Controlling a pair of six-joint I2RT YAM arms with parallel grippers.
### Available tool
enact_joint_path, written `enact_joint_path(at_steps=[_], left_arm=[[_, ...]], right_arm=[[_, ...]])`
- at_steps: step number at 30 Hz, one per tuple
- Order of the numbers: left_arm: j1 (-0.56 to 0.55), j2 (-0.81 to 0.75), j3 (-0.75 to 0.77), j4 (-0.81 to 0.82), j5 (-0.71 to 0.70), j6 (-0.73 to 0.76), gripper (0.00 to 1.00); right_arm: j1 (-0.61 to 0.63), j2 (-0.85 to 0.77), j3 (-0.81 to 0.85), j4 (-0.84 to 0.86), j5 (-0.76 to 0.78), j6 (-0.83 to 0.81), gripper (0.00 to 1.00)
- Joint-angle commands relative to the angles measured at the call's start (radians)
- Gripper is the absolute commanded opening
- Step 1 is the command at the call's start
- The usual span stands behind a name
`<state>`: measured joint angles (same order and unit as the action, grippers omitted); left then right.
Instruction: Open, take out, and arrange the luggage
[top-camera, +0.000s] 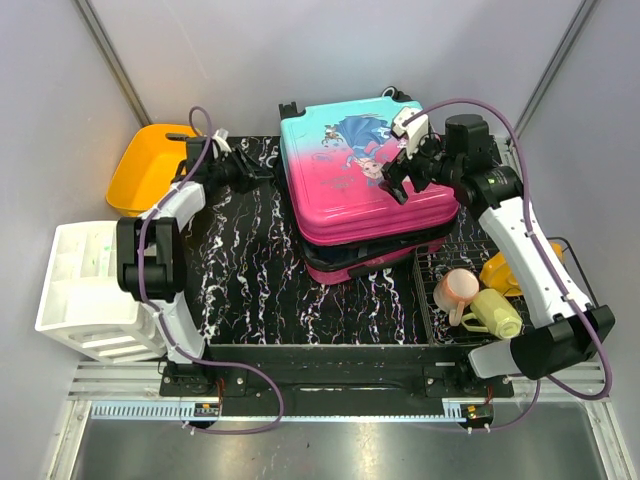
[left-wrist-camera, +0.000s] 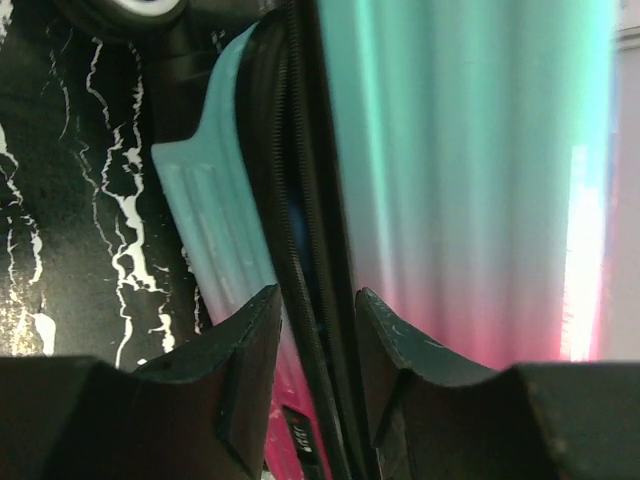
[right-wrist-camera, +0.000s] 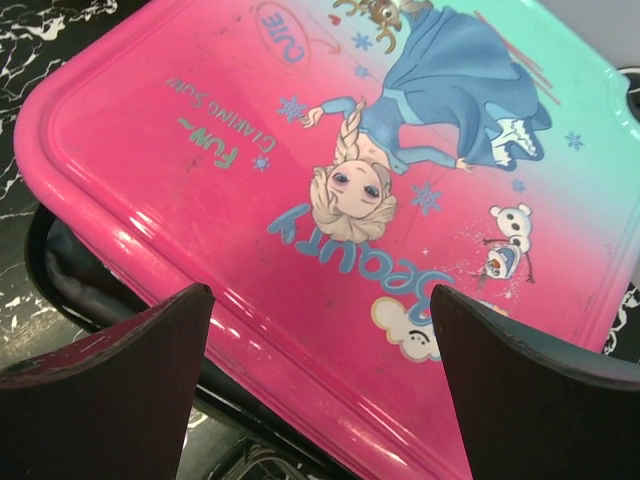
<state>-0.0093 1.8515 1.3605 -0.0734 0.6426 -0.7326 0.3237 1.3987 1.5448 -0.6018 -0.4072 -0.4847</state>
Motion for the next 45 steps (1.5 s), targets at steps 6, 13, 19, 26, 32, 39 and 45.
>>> enact_joint_path(at_steps=[6,13,19,26,32,39,45], left_arm=[[-0.026,0.106,0.061,0.058,0.028,0.053,0.38],[-0.050,0.156,0.088,0.061,0.022,0.050,0.45],[-0.073,0.196,0.109,0.053,0.008,0.059,0.48],[-0.095,0.227,0.117,0.063,0.012,0.050,0.60],[-0.116,0.112,0.141,0.077,0.043,0.109,0.77],[-0.175,0.025,0.275,-0.117,-0.024,0.248,0.82],[-0.202,0.005,0.339,-0.174,-0.049,0.253,0.82]], right_arm=[[0.014,0.011,0.044,-0.049,-0.008,-0.017,1.00],[0.015,0.028,0.051,-0.047,-0.007,-0.022,1.00],[0.014,0.031,0.051,-0.044,-0.005,-0.028,1.00],[0.017,0.034,0.047,-0.041,-0.019,-0.040,1.00],[0.026,0.042,0.073,-0.049,-0.012,-0.081,1.00],[0.092,0.082,0.185,-0.092,0.143,-0.114,1.00],[0.120,0.079,0.305,-0.096,0.154,-0.124,1.00]])
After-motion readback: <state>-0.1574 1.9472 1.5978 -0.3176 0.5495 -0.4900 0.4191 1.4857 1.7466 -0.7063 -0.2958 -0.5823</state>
